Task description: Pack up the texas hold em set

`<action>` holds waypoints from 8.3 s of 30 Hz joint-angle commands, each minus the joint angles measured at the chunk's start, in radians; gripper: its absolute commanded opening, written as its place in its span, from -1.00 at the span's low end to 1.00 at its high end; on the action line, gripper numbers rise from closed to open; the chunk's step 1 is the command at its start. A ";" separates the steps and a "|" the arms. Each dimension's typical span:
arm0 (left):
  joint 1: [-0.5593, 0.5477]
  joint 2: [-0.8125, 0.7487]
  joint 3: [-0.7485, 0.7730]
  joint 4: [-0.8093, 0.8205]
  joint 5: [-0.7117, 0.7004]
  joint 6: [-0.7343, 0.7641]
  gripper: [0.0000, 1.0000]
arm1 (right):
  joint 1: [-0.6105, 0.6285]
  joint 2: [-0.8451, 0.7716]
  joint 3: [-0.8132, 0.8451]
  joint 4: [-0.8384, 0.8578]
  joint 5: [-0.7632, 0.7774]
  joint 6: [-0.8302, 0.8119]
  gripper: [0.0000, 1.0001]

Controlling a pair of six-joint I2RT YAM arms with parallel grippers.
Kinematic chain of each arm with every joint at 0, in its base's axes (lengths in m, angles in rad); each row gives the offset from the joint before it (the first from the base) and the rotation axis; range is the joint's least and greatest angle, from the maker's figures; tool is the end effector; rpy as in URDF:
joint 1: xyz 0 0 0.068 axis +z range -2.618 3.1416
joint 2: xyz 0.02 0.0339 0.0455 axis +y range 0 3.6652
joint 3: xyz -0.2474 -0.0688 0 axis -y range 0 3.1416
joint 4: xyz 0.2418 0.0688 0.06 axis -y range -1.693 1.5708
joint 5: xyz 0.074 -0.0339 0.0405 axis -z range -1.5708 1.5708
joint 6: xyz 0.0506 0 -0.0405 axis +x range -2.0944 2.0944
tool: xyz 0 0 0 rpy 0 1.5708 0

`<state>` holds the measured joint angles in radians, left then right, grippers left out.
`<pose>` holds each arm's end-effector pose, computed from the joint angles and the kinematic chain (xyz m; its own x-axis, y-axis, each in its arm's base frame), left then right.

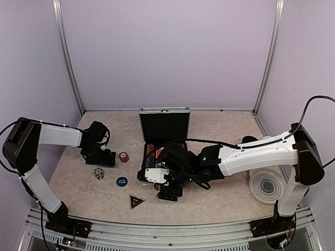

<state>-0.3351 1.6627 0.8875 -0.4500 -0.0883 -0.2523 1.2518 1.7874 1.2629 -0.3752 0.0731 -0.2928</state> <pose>0.2844 -0.0943 0.1164 -0.9351 0.0623 -0.3487 0.0681 0.9977 -0.0042 0.1258 0.3691 0.1885 0.0341 -0.8147 -0.5789 -0.9640 0.1261 -0.2342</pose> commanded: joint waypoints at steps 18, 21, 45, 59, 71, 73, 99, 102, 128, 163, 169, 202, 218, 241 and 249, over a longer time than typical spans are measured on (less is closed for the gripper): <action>-0.021 0.035 0.030 -0.027 -0.032 0.005 0.52 | 0.009 -0.038 -0.025 0.018 0.033 0.017 0.65; -0.022 0.032 0.031 -0.027 -0.034 0.005 0.41 | 0.009 -0.030 -0.015 0.015 0.027 0.019 0.65; -0.010 -0.044 0.038 -0.021 -0.058 -0.001 0.02 | 0.009 -0.060 -0.029 0.008 0.070 0.021 0.66; 0.001 0.006 0.112 -0.067 -0.079 -0.016 0.75 | 0.005 -0.044 -0.016 0.014 0.076 -0.007 0.67; 0.008 0.083 0.143 -0.060 -0.054 -0.010 0.71 | 0.002 -0.080 -0.059 0.037 0.075 -0.001 0.67; 0.011 0.095 0.144 -0.056 -0.042 -0.008 0.68 | 0.001 -0.080 -0.059 0.036 0.075 0.001 0.67; 0.028 0.116 0.143 -0.046 -0.032 -0.003 0.12 | 0.001 -0.081 -0.062 0.036 0.077 0.012 0.67; 0.030 0.082 0.144 -0.046 -0.058 -0.011 0.12 | 0.001 -0.089 -0.070 0.036 0.076 0.018 0.67; -0.282 -0.053 0.449 -0.161 -0.111 -0.055 0.12 | -0.195 -0.198 -0.199 0.144 0.260 0.223 0.86; -0.506 0.348 0.737 -0.158 -0.039 -0.004 0.11 | -0.342 -0.341 -0.302 0.146 0.334 0.404 0.98; -0.519 0.327 0.703 -0.137 -0.064 -0.023 0.11 | -0.342 -0.333 -0.287 0.141 0.324 0.404 0.98; -0.479 0.193 0.630 -0.067 -0.214 -0.063 0.11 | -0.343 -0.269 -0.184 0.150 0.333 0.359 0.98; -0.527 0.076 0.494 -0.032 -0.158 -0.088 0.10 | -0.348 -0.236 -0.117 0.165 0.387 0.354 0.98; -0.587 0.255 0.543 0.006 -0.110 -0.008 0.05 | -0.348 -0.306 -0.186 0.163 0.398 0.399 0.98; -0.571 0.320 0.567 0.063 -0.208 0.015 0.05 | -0.348 -0.316 -0.203 0.163 0.394 0.412 0.99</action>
<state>-0.9161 1.9614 1.4197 -0.4545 -0.2401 -0.2611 0.9131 1.4990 1.0763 -0.2256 0.4549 0.0994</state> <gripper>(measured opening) 0.609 0.992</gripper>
